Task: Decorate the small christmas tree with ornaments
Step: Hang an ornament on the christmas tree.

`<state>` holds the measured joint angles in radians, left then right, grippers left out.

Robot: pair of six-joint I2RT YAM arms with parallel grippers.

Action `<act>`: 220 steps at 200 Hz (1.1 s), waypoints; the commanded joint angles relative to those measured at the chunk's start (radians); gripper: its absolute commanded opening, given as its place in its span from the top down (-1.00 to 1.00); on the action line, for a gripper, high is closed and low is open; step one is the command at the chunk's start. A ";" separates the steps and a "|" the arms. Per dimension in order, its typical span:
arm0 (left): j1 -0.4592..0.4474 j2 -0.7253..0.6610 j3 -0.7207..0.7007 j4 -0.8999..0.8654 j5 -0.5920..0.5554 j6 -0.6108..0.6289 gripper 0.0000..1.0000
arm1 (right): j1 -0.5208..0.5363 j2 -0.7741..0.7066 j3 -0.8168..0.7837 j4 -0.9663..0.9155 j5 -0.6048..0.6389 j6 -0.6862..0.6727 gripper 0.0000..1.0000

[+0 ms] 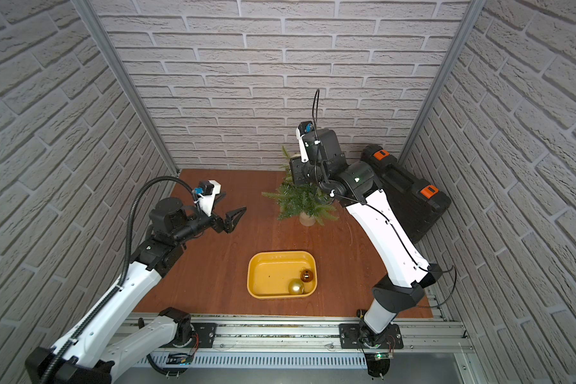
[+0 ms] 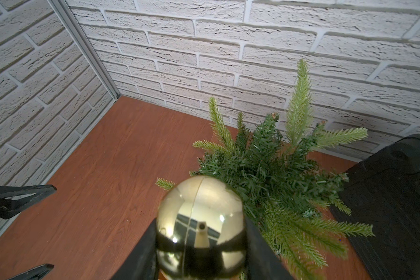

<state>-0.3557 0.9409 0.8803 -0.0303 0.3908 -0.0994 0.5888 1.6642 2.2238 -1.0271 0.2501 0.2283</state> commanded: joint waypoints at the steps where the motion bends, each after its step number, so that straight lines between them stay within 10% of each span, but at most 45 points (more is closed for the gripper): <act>1: -0.008 -0.003 0.001 0.023 -0.004 0.016 -0.96 | -0.006 -0.042 -0.036 0.047 0.006 0.004 0.03; 124: -0.009 -0.001 0.001 0.022 -0.007 0.018 -0.97 | -0.006 -0.112 -0.140 0.087 -0.021 0.034 -0.34; 220: -0.009 0.003 0.005 0.017 -0.003 0.013 -0.96 | -0.001 -0.233 -0.282 0.020 -0.080 0.057 -0.25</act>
<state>-0.3603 0.9409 0.8803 -0.0311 0.3866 -0.0967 0.5869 1.4967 2.0026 -0.9897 0.2134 0.2592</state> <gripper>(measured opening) 0.983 0.634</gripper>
